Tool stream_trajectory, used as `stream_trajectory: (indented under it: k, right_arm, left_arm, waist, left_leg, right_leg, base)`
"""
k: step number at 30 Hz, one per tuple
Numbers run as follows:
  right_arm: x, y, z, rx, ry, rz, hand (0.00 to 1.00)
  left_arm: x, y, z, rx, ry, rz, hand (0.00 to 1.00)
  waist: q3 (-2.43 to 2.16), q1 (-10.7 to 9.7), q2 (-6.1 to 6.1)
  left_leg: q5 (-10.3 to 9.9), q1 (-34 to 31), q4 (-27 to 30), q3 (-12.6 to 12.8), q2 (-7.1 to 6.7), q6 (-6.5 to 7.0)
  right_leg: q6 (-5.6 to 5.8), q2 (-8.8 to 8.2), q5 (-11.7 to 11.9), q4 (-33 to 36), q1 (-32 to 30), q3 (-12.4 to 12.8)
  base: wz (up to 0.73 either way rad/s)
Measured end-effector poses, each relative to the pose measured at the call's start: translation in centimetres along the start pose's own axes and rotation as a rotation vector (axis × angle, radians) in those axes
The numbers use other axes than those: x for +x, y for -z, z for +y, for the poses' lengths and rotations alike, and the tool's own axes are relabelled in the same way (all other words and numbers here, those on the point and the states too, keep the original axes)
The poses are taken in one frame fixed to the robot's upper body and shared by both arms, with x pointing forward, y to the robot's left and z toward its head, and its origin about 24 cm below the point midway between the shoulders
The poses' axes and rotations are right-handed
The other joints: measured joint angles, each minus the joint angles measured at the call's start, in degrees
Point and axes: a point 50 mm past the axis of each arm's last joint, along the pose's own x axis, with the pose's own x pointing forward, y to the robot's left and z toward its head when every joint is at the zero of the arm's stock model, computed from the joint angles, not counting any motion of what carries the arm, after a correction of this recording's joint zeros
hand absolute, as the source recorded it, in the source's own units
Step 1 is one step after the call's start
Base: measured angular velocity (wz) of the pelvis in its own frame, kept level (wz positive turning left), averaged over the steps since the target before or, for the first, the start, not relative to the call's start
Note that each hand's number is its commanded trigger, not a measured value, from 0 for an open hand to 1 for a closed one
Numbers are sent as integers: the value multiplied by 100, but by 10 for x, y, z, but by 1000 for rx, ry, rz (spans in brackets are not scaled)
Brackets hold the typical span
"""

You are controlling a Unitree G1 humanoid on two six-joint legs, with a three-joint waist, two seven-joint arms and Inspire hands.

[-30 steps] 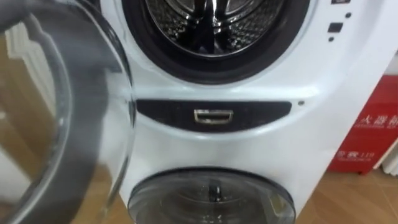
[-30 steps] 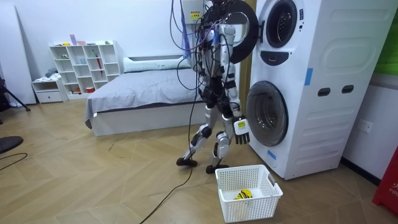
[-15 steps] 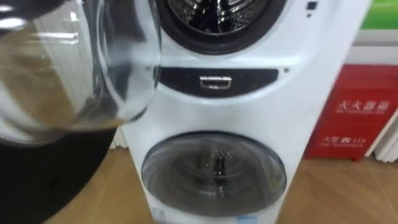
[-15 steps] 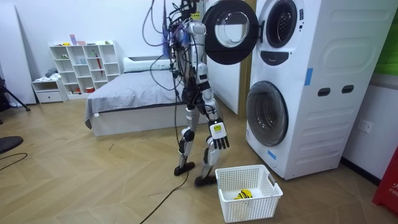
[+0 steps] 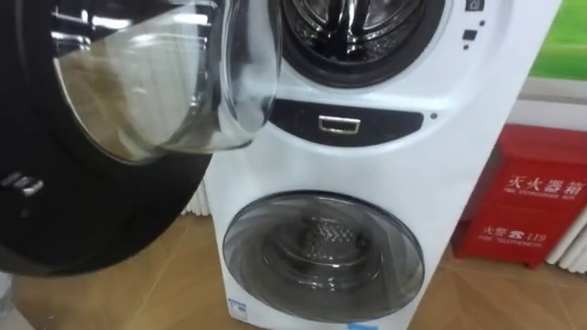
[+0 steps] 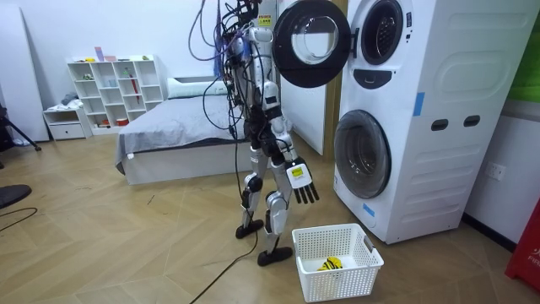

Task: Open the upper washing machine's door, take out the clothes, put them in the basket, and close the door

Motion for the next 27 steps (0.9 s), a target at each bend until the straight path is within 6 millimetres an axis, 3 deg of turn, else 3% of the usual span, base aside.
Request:
stream_trajectory:
  k: [2, 8, 10, 13, 14, 18, 22, 25, 27]
  right_arm:
    - [-1, -1, -3, 2, 0, -10, 0]
    - [-3, -7, -10, 28, 11, -76, 0]
    - [-3, -5, -11, 27, 15, -73, 0]
    - [-3, -4, -12, -7, 15, -62, 0]
    - [-3, -4, -12, -7, 13, -66, 0]
    - [-3, -5, -11, -17, 0, -62, 0]
    - [-2, -8, -4, -72, -44, -42, 0]
    - [0, -14, 3, -106, -87, -44, 0]
    - [2, -21, 10, -136, -116, -45, 0]
  left_arm:
    - [1, -27, -2, -21, 13, -103, 0]
    - [-11, -116, -21, -119, 69, -451, 0]
    - [-22, -141, -27, -146, 98, -558, 0]
    - [-48, -196, -37, -158, 152, -770, 0]
    - [-53, -205, -39, -159, 158, -804, 0]
    - [-99, -256, -53, -177, 241, -1049, 0]
    - [-154, -290, -82, -206, 419, -1274, 0]
    - [-177, -295, -102, -192, 528, -1336, 0]
    - [-188, -295, -121, -178, 623, -1350, 0]
  waist:
    - [9, 14, 45]
    - [10, 57, 326]
    - [39, 46, 387]
    - [44, 77, 419]
    - [44, 69, 419]
    - [58, -42, 390]
    - [65, -104, 363]
    - [69, -194, 363]
    - [76, -370, 362]
  left_leg:
    - [0, 3, -11, -1, 0, 0]
    - [0, 65, -124, -20, -13, 0]
    - [-1, 77, -132, -21, -12, 0]
    - [1, 46, -130, -43, -5, 0]
    - [1, 46, -129, -44, -5, 0]
    - [0, 45, -132, -51, -11, 0]
    - [0, -1, -137, -65, -12, 0]
    - [1, -4, -125, -66, -15, 1]
    - [2, -17, -122, -100, -19, 3]
  right_leg:
    - [-1, 7, 7, -9, -14, 0]
    - [6, 17, 30, -111, 34, -19]
    - [6, 22, 30, -120, 14, -19]
    - [8, 26, 28, -105, -8, -16]
    - [8, 27, 28, -106, -7, -20]
    - [11, 28, 26, -114, -27, 1]
    - [26, 35, 54, -200, -22, -14]
    - [27, 33, 59, -200, -19, -15]
    - [28, 24, 59, -196, -13, -40]
  base:
    - [-9]
    - [-9]
    - [0]
    - [0]
    - [0]
    - [1]
    - [2]
    - [2]
    - [5]
